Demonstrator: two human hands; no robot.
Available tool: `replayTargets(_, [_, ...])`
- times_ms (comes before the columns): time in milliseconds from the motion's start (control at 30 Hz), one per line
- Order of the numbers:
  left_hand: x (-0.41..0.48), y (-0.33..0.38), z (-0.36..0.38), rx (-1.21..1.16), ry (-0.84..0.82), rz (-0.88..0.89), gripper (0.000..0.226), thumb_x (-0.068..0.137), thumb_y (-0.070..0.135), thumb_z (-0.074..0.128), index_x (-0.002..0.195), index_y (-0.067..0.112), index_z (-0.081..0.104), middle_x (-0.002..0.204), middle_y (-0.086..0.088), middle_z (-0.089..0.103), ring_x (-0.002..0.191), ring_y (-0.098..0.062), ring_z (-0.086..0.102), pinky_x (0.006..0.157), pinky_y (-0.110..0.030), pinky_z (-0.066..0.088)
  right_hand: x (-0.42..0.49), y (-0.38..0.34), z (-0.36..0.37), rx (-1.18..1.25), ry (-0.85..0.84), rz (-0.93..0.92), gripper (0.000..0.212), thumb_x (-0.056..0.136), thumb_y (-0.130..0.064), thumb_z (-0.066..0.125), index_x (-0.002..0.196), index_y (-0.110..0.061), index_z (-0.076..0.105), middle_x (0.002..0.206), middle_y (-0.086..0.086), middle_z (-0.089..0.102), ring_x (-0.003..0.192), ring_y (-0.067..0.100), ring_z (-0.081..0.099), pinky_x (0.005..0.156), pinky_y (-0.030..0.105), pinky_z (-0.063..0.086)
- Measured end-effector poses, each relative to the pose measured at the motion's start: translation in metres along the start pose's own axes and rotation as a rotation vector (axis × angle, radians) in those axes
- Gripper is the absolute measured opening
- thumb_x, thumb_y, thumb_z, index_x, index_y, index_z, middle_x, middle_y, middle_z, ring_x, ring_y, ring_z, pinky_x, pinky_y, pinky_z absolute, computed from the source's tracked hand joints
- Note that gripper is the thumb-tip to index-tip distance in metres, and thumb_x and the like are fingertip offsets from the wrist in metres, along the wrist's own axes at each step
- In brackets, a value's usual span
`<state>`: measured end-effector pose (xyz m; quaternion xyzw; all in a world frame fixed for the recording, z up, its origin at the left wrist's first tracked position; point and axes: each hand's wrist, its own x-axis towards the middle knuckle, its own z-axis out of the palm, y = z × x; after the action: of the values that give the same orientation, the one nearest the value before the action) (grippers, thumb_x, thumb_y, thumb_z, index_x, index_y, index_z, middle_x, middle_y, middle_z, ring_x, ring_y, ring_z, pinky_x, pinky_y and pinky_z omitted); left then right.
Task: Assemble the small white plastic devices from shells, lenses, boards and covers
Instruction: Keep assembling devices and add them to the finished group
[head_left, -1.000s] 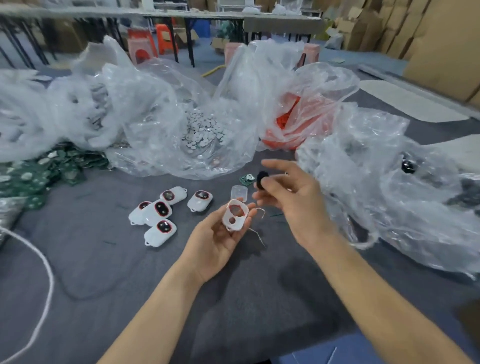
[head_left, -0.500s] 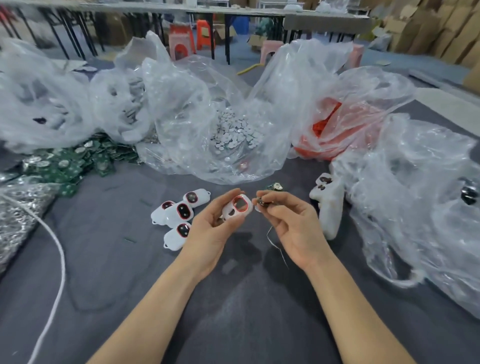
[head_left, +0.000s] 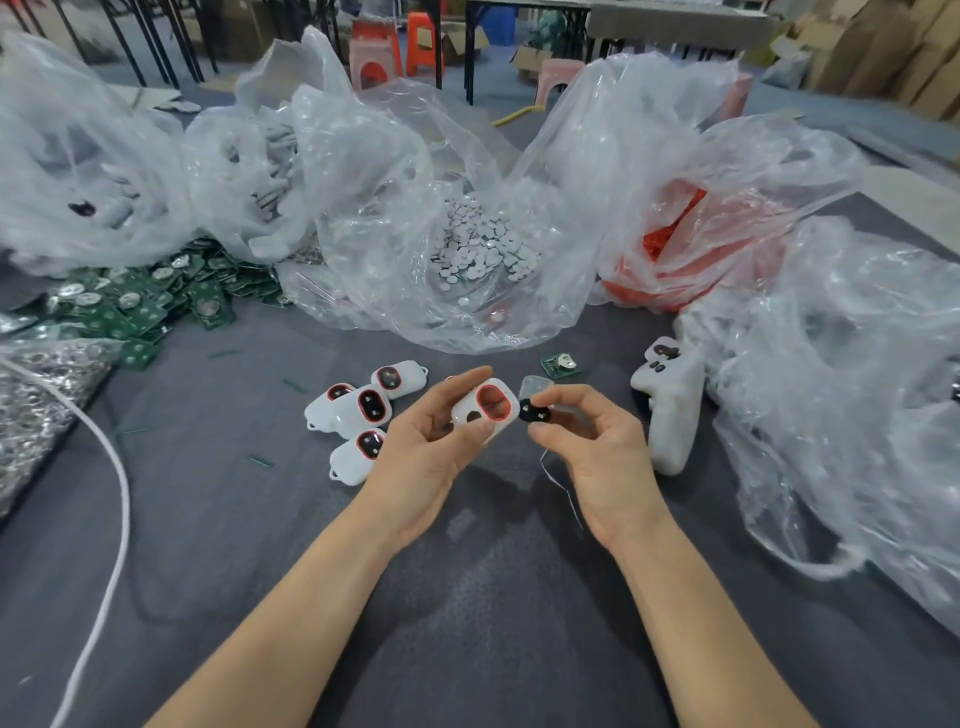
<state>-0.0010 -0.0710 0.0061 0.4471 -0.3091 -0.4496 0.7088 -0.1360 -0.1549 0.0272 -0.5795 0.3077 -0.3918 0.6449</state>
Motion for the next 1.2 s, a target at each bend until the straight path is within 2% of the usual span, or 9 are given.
replayTargets(233, [-0.003, 0.003, 0.003, 0.021, 0.021, -0.016, 0.033, 0.078, 0.016, 0.069, 0.107, 0.031, 0.072, 0.118, -0.002, 0.067, 0.110, -0.017, 0.062, 0.097, -0.038, 0.051, -0.003, 0.002, 0.005, 0.168, 0.009, 0.040, 0.034, 0.084, 0.011, 0.059, 0.078, -0.016, 0.079, 0.098, 0.002, 0.071, 0.099, 0.018, 0.067, 0.085, 0.025, 0.052])
replayTargets(400, [-0.007, 0.006, 0.007, 0.158, 0.005, 0.028, 0.034, 0.081, 0.016, 0.073, 0.114, 0.026, 0.068, 0.118, -0.004, 0.066, 0.108, -0.018, 0.064, 0.084, -0.027, 0.054, -0.004, 0.005, 0.007, 0.108, 0.001, 0.123, 0.026, 0.083, 0.001, 0.067, 0.103, -0.014, 0.072, 0.107, 0.011, 0.072, 0.103, 0.028, 0.068, 0.092, 0.035, 0.052])
replayTargets(500, [-0.008, 0.007, 0.010, 0.281, 0.034, 0.084, 0.032, 0.086, 0.011, 0.068, 0.113, 0.028, 0.067, 0.115, 0.000, 0.067, 0.102, -0.012, 0.066, 0.081, -0.022, 0.053, -0.005, 0.004, 0.007, 0.072, -0.010, 0.134, 0.022, 0.083, -0.004, 0.069, 0.103, -0.013, 0.073, 0.102, 0.010, 0.073, 0.102, 0.027, 0.068, 0.093, 0.035, 0.051])
replayTargets(567, [-0.008, 0.007, 0.011, 0.305, 0.053, 0.089, 0.033, 0.086, 0.009, 0.068, 0.112, 0.029, 0.066, 0.114, 0.000, 0.066, 0.100, -0.010, 0.066, 0.080, -0.021, 0.053, -0.005, 0.002, 0.007, 0.082, -0.030, 0.142, 0.020, 0.083, -0.002, 0.067, 0.098, -0.014, 0.074, 0.100, 0.011, 0.074, 0.101, 0.028, 0.068, 0.092, 0.035, 0.052])
replayTargets(733, [-0.010, 0.009, 0.013, 0.366, 0.067, 0.118, 0.035, 0.086, 0.007, 0.069, 0.110, 0.032, 0.067, 0.111, 0.005, 0.067, 0.099, -0.009, 0.066, 0.081, -0.018, 0.051, -0.006, -0.003, 0.004, 0.272, -0.098, 0.186, 0.026, 0.086, 0.011, 0.052, 0.094, -0.004, 0.072, 0.097, 0.012, 0.074, 0.094, 0.020, 0.070, 0.078, 0.022, 0.055])
replayTargets(800, [-0.011, 0.008, 0.014, 0.394, 0.072, 0.123, 0.036, 0.086, 0.006, 0.069, 0.109, 0.033, 0.067, 0.109, 0.007, 0.068, 0.098, -0.009, 0.067, 0.080, -0.016, 0.050, -0.006, -0.005, 0.004, 0.300, -0.117, 0.192, 0.020, 0.084, 0.006, 0.058, 0.093, -0.006, 0.072, 0.097, 0.013, 0.074, 0.094, 0.021, 0.070, 0.079, 0.024, 0.056])
replayTargets(933, [-0.014, 0.007, 0.016, 0.501, 0.057, 0.126, 0.038, 0.086, 0.005, 0.068, 0.112, 0.032, 0.066, 0.106, 0.017, 0.069, 0.097, -0.002, 0.066, 0.082, -0.012, 0.047, -0.008, -0.004, 0.005, 0.131, -0.052, 0.147, 0.025, 0.078, 0.009, 0.067, 0.093, -0.012, 0.066, 0.087, 0.011, 0.073, 0.085, 0.022, 0.070, 0.078, 0.030, 0.057])
replayTargets(1000, [-0.015, 0.007, 0.019, 0.562, 0.053, 0.152, 0.036, 0.086, 0.008, 0.069, 0.112, 0.033, 0.066, 0.106, 0.023, 0.068, 0.098, 0.004, 0.064, 0.082, -0.007, 0.044, -0.009, -0.002, 0.007, 0.053, -0.010, 0.103, 0.028, 0.079, 0.011, 0.066, 0.095, -0.011, 0.063, 0.083, 0.011, 0.072, 0.077, 0.019, 0.069, 0.070, 0.025, 0.056])
replayTargets(1200, [-0.015, 0.007, 0.018, 0.571, 0.060, 0.146, 0.039, 0.085, 0.006, 0.069, 0.113, 0.033, 0.067, 0.105, 0.021, 0.069, 0.097, 0.001, 0.065, 0.084, -0.011, 0.046, -0.009, -0.003, 0.010, 0.098, 0.015, 0.125, 0.025, 0.079, 0.010, 0.066, 0.095, -0.009, 0.063, 0.082, 0.013, 0.072, 0.073, 0.019, 0.068, 0.064, 0.022, 0.053])
